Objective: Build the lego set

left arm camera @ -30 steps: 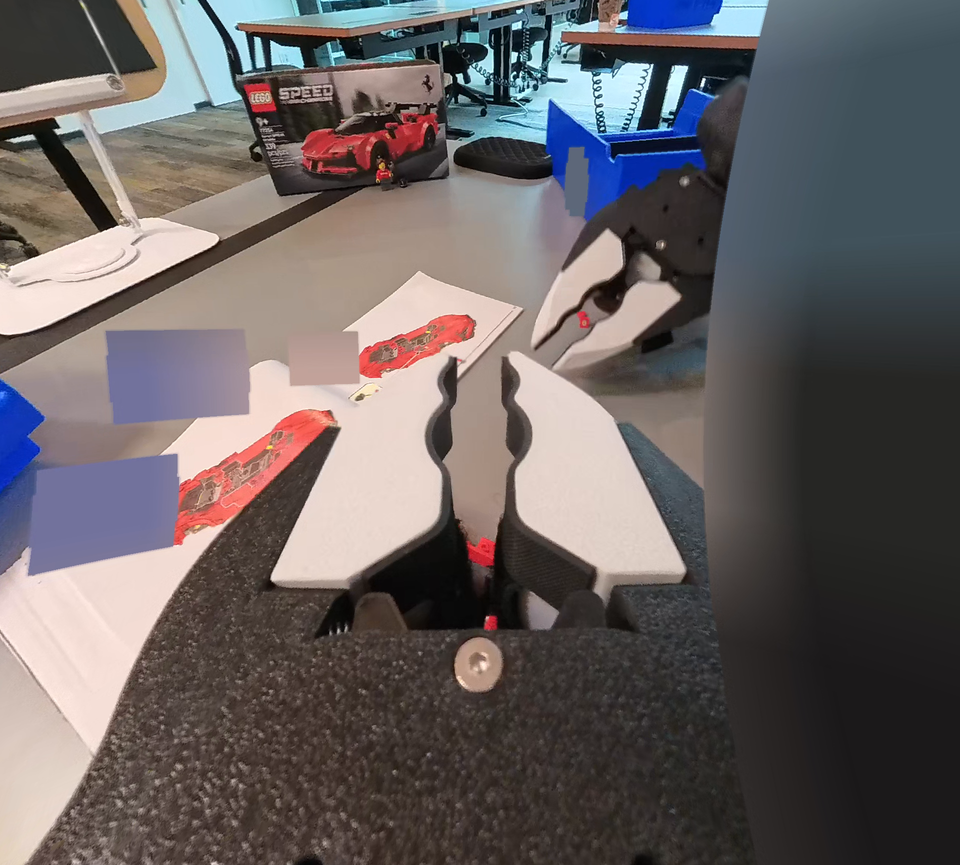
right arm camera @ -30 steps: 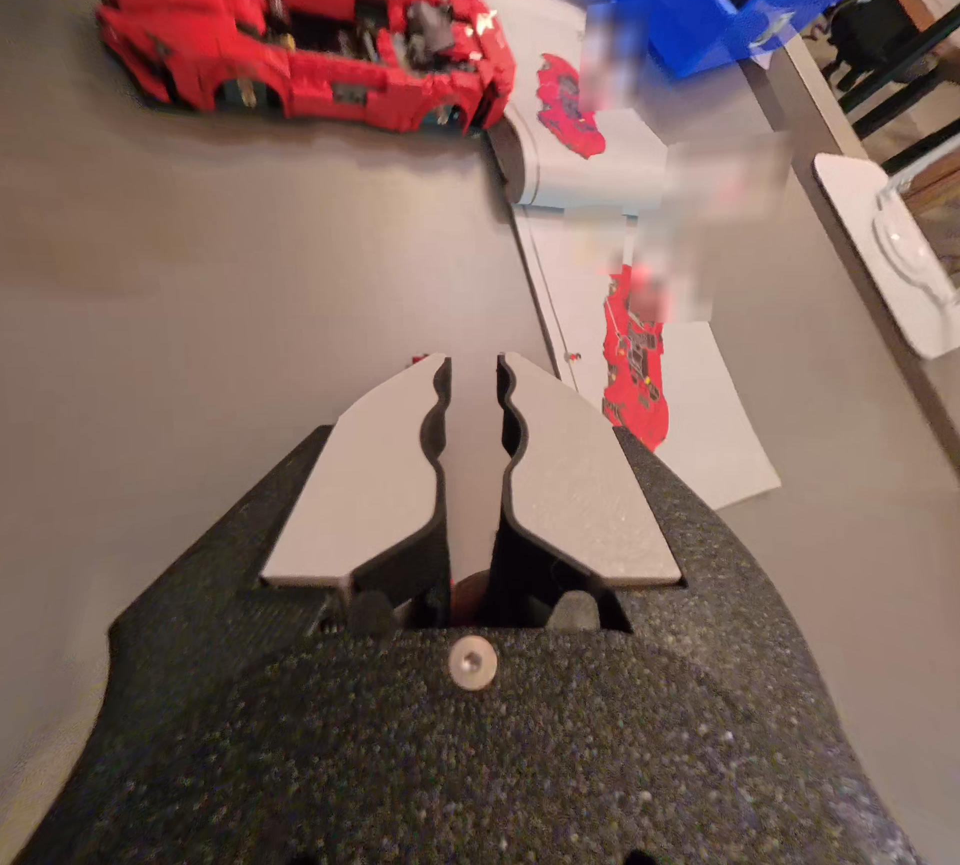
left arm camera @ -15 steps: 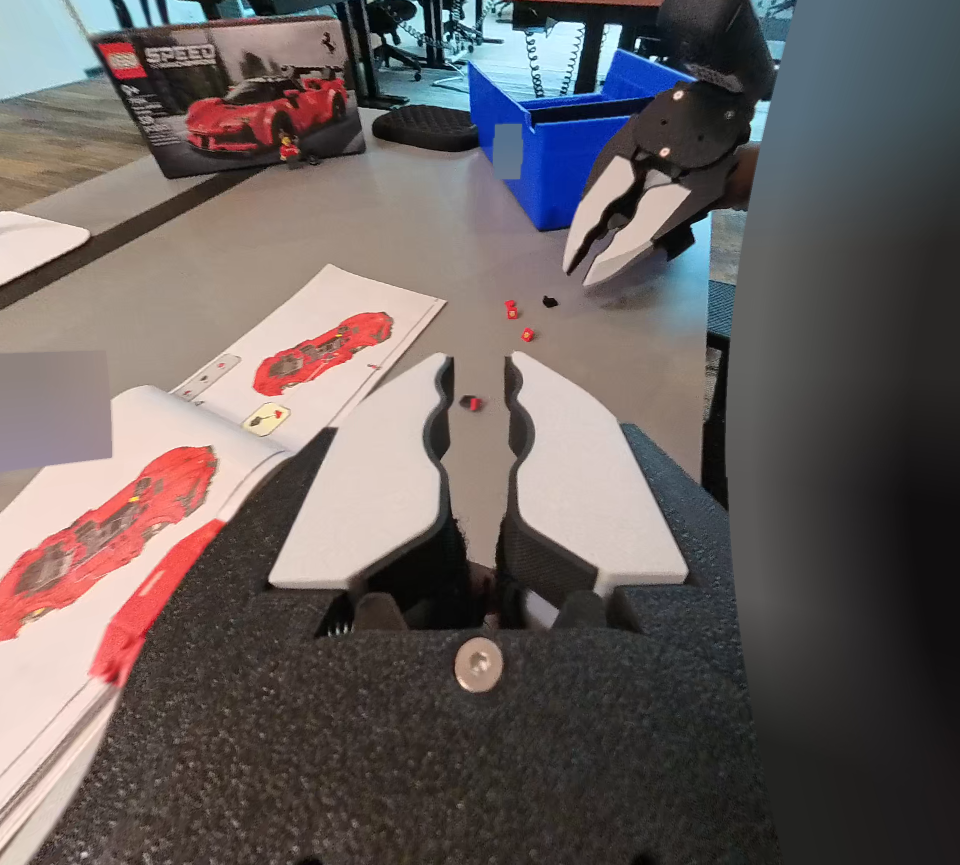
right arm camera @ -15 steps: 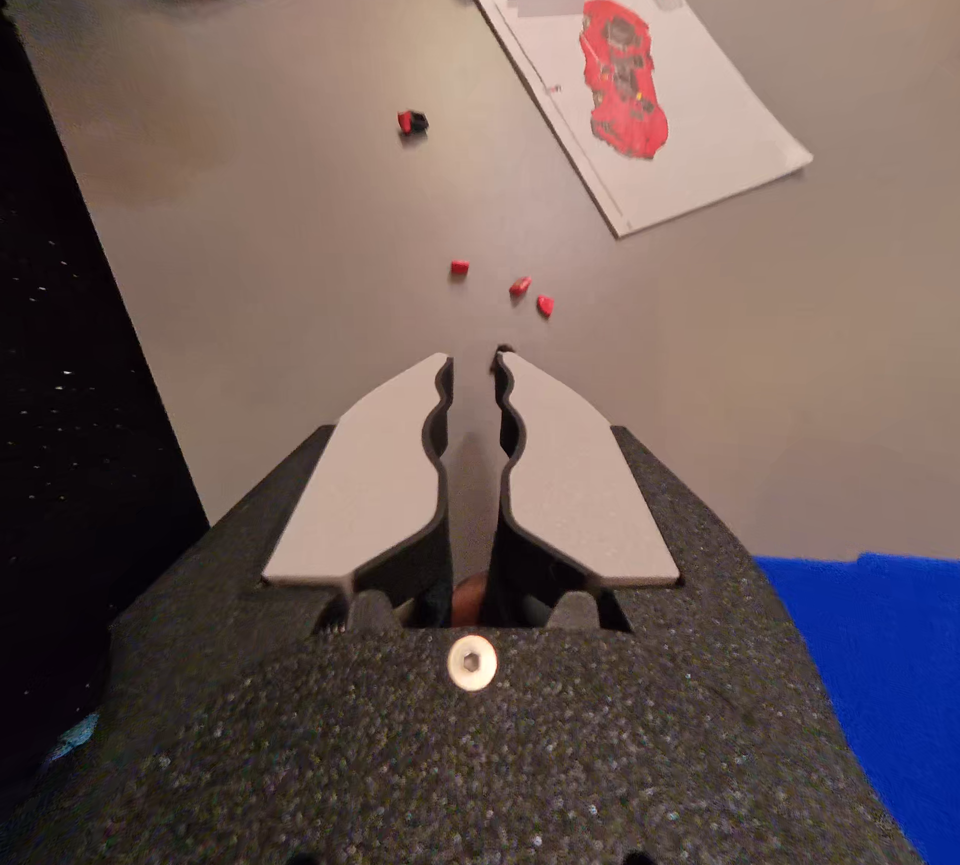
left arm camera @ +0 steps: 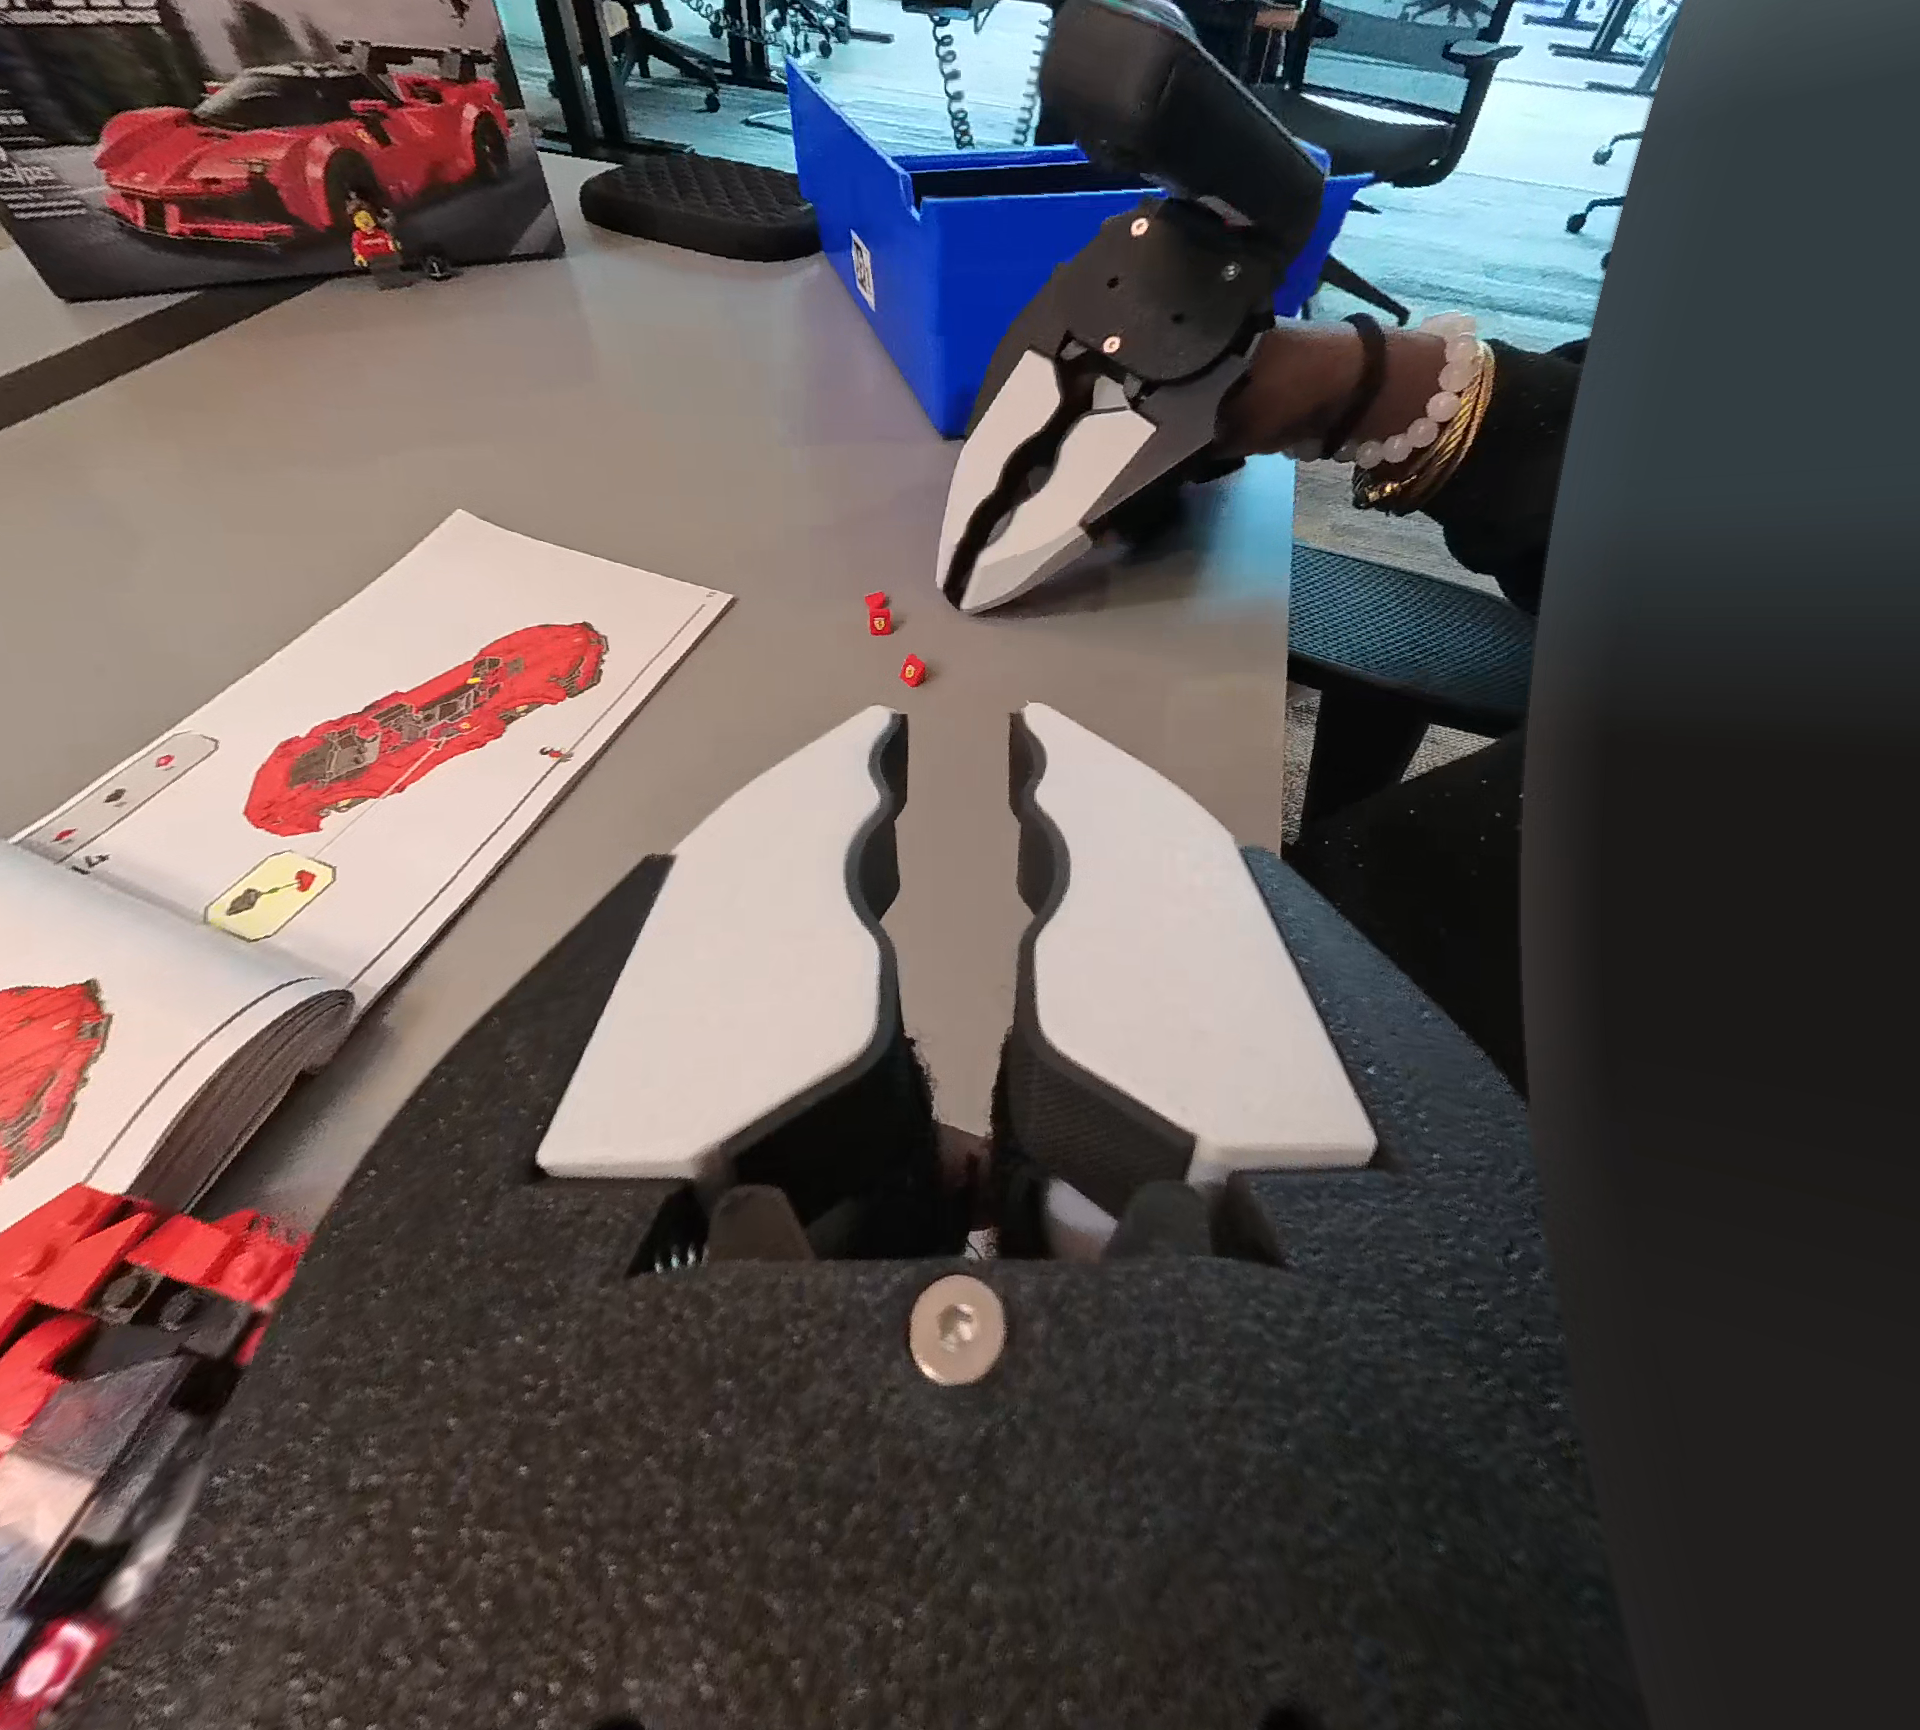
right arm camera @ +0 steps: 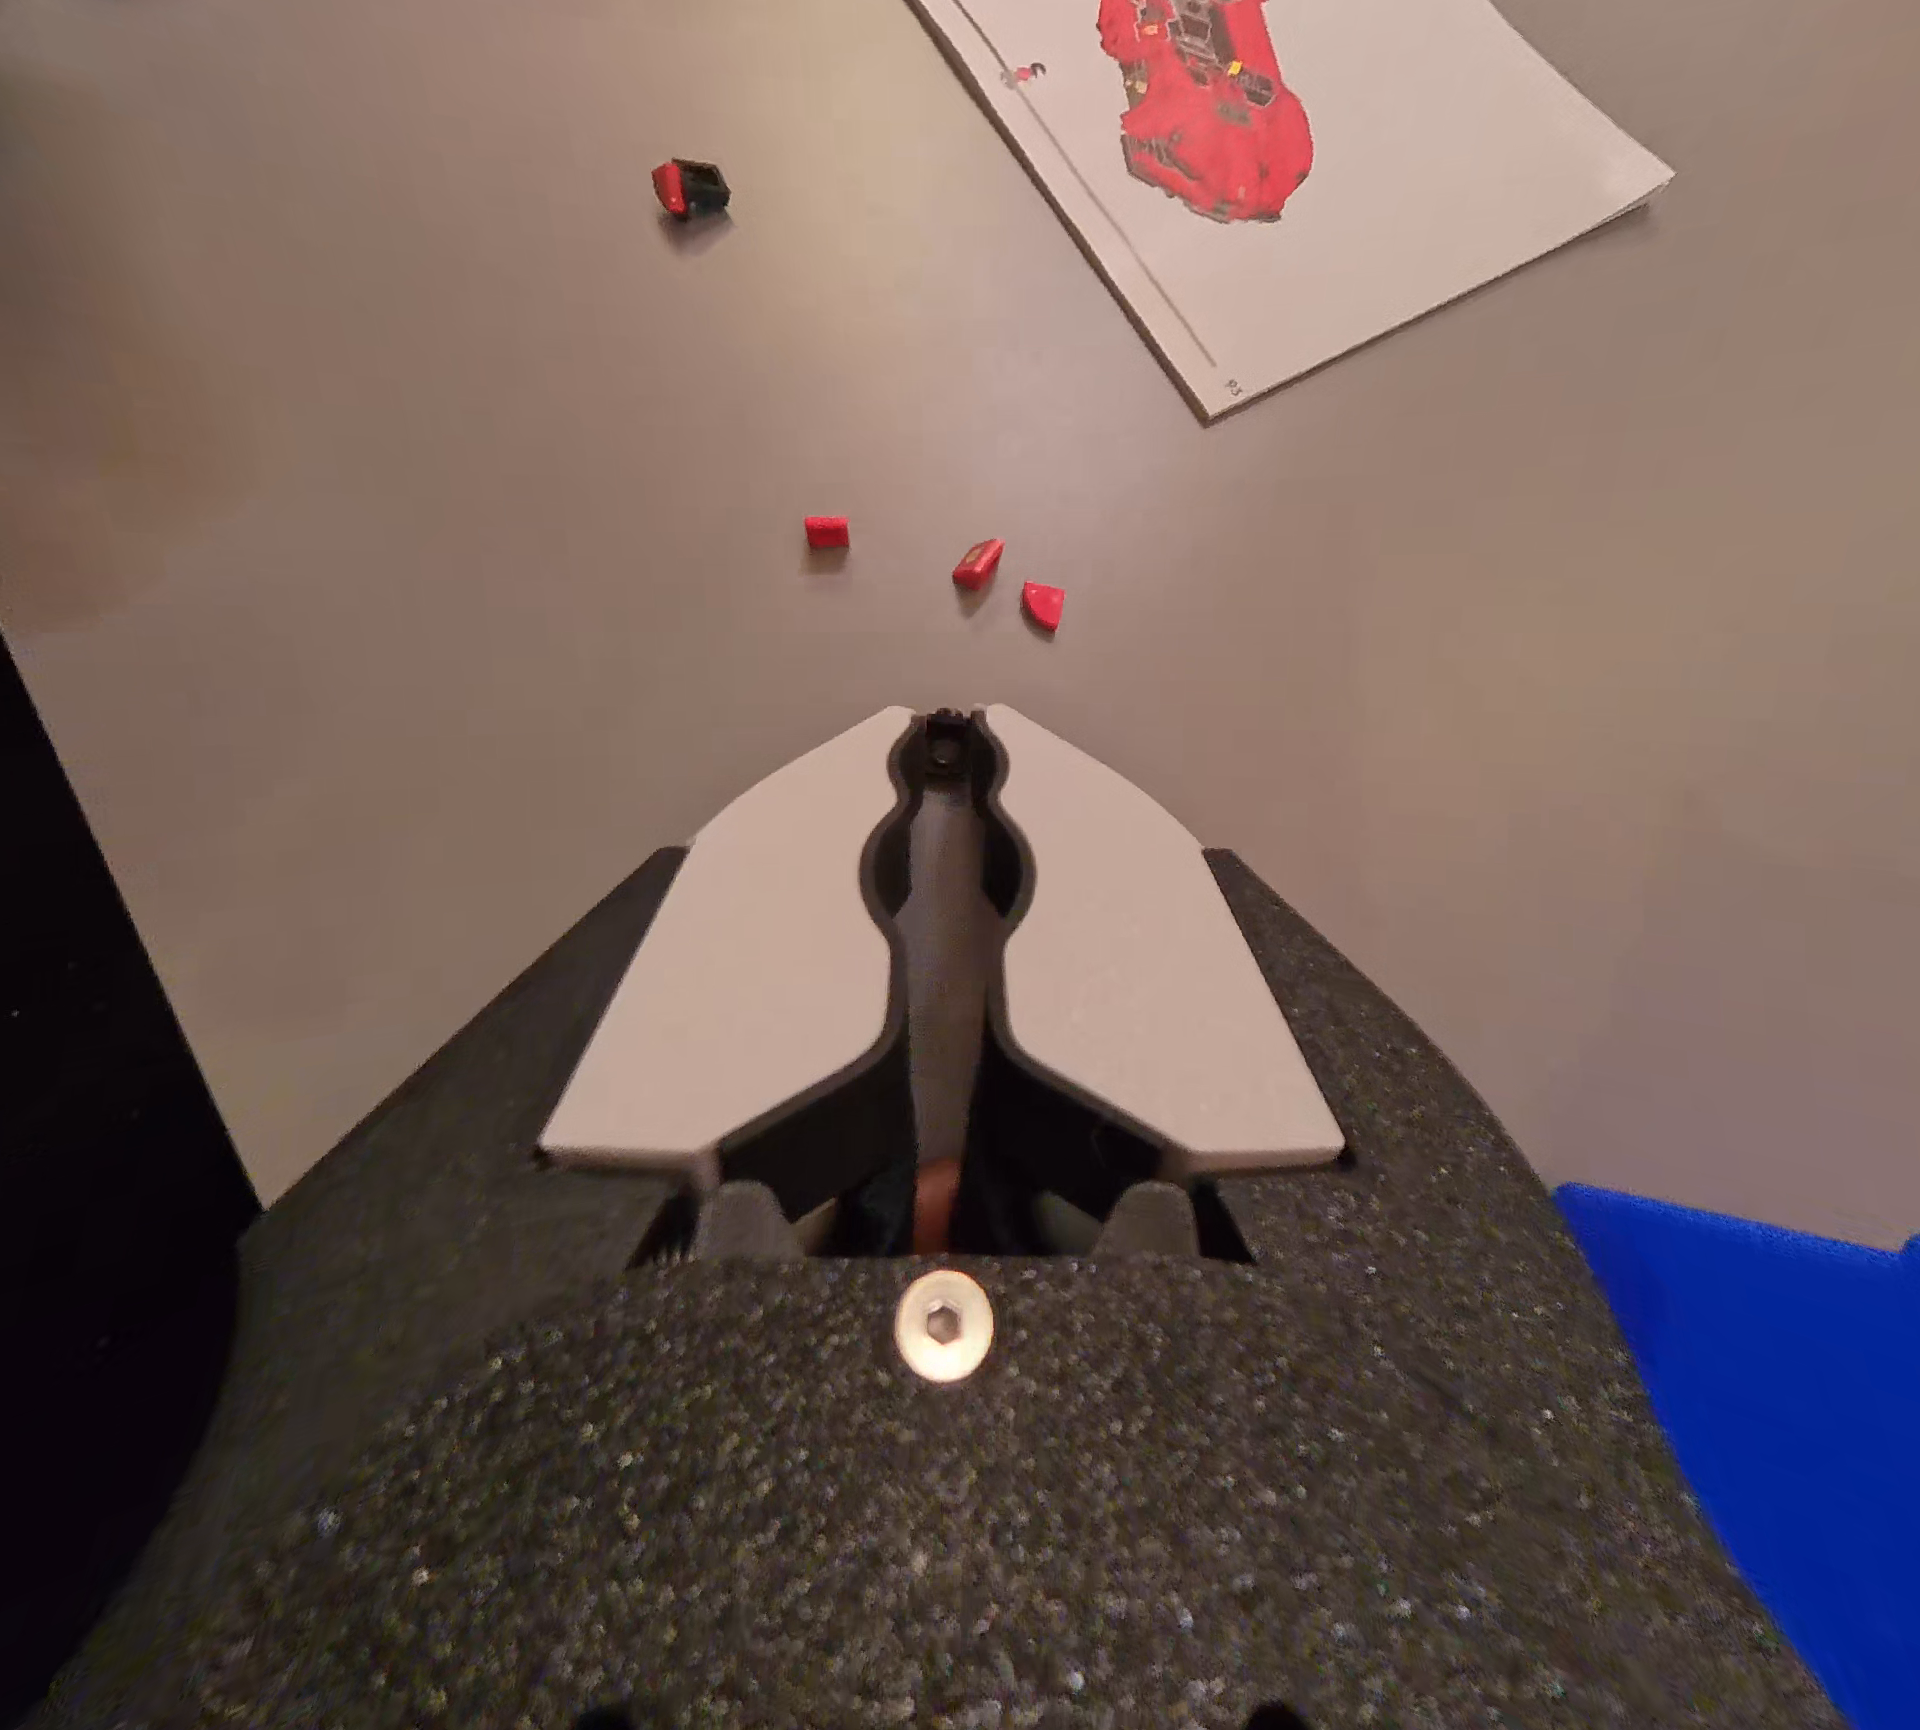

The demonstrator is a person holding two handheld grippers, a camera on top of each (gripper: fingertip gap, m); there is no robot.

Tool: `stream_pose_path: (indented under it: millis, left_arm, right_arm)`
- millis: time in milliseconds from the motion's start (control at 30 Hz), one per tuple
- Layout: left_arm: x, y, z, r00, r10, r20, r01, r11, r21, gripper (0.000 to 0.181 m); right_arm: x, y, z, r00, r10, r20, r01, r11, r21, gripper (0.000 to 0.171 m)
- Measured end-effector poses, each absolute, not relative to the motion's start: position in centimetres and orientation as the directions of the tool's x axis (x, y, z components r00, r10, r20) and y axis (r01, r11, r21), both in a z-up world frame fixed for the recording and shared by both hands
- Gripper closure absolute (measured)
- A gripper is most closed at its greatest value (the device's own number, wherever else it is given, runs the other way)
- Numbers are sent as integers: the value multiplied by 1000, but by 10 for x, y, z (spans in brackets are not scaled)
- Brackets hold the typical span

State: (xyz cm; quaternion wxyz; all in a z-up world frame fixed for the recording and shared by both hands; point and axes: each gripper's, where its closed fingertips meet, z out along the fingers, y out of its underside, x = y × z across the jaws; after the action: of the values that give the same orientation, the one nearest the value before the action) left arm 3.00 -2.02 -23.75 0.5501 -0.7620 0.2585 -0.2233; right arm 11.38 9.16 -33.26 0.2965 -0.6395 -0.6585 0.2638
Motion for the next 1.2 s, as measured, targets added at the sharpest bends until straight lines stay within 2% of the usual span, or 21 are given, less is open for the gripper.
stream_pose_path:
  millis: [67, 100, 167, 200, 267, 333, 433, 533, 633, 833, 933, 1100, 1200]
  left_arm:
    - [34, -15, -239, 773, -630, 69, -126, -260, -957, 163]
    - [33, -13, -238, 779, -622, 79, -105, -254, -961, 162]
    - [35, -5, -234, 809, -580, 94, -48, -226, -973, 160]
    - [36, 1, -230, 823, -558, 104, -12, -200, -980, 158]
    - [37, 10, -219, 847, -522, 99, 37, -129, -991, 154]
    - [39, 21, -208, 883, -468, 24, 10, -33, -999, 152]
    - [43, 31, -193, 916, -379, -134, -111, 81, -990, 154]
    - [50, 36, -185, 912, -333, -238, -206, 129, -970, 160]
    - [49, 40, -186, 917, -322, -233, -207, 115, -972, 163]
    - [39, 39, -187, 927, -300, -224, -198, 117, -973, 173]
    - [38, 38, -190, 927, -322, -191, -167, 101, -981, 174]
    - [30, 31, -189, 912, -410, -10, 27, 85, -996, 177]
    - [26, 28, -189, 899, -436, 48, 88, 73, -993, 178]
  right_arm:
    - [109, 93, -326, 17, 999, 50, 654, 26, -756, 163]
    - [103, 91, -314, 26, 999, 23, 584, 3, -812, 163]
    - [87, 81, -271, 20, 992, -126, 332, -125, -935, 163]
    - [81, 75, -243, -11, 972, -235, 163, -230, -959, 163]
    - [74, 66, -195, -129, 881, -454, -136, -470, -872, 164]
    - [68, 60, -172, -251, 762, -597, -273, -647, -712, 164]
    - [52, 51, -165, -314, 677, -666, -317, -736, -599, 164]
    - [39, 45, -167, -297, 675, -675, -340, -735, -586, 164]
    - [31, 40, -167, -303, 660, -687, -340, -749, -569, 164]
    - [23, 33, -176, -269, 674, -688, -316, -737, -598, 164]
    - [19, 34, -180, -229, 713, -662, -303, -699, -648, 164]
    - [14, 27, -179, -201, 798, -568, -230, -602, -765, 164]
    - [9, 23, -180, -192, 839, -510, -194, -542, -818, 164]
